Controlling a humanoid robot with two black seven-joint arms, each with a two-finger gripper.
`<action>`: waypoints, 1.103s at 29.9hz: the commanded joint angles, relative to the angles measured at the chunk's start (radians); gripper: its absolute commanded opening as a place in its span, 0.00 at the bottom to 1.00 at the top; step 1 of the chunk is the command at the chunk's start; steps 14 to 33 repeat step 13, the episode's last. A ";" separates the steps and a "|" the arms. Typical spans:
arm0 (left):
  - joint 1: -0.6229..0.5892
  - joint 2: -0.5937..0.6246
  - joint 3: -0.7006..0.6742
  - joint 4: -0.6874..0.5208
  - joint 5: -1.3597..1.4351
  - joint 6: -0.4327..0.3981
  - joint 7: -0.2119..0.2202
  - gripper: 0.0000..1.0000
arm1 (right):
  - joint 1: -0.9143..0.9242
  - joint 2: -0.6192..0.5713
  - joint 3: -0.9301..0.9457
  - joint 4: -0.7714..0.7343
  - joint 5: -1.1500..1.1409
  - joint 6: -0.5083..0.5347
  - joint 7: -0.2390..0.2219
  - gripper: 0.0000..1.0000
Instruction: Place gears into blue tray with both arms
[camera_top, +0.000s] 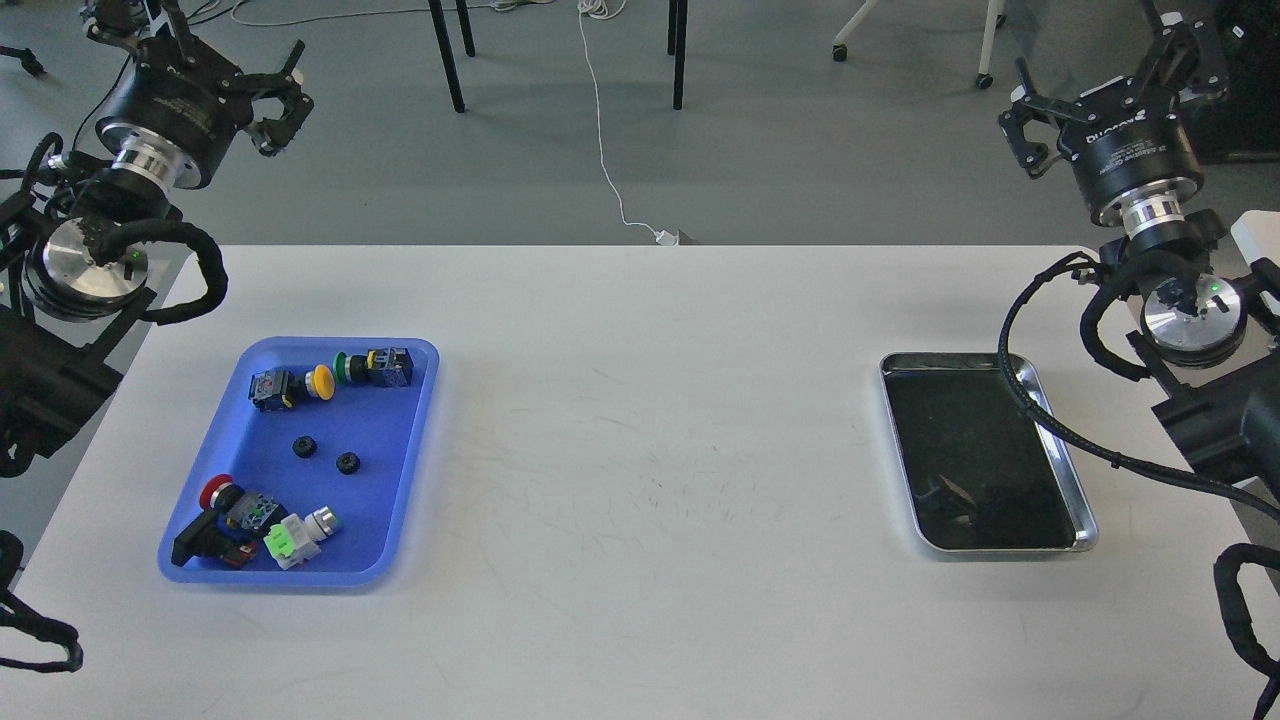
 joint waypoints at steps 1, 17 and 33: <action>0.013 -0.024 -0.022 0.005 -0.011 -0.005 0.002 0.98 | 0.005 0.019 0.002 -0.029 0.000 0.001 0.004 0.99; 0.044 -0.051 -0.029 0.005 -0.011 -0.034 0.008 0.98 | 0.010 0.020 -0.002 -0.021 -0.002 0.001 0.009 0.99; 0.044 -0.051 -0.029 0.005 -0.011 -0.034 0.008 0.98 | 0.010 0.020 -0.002 -0.021 -0.002 0.001 0.009 0.99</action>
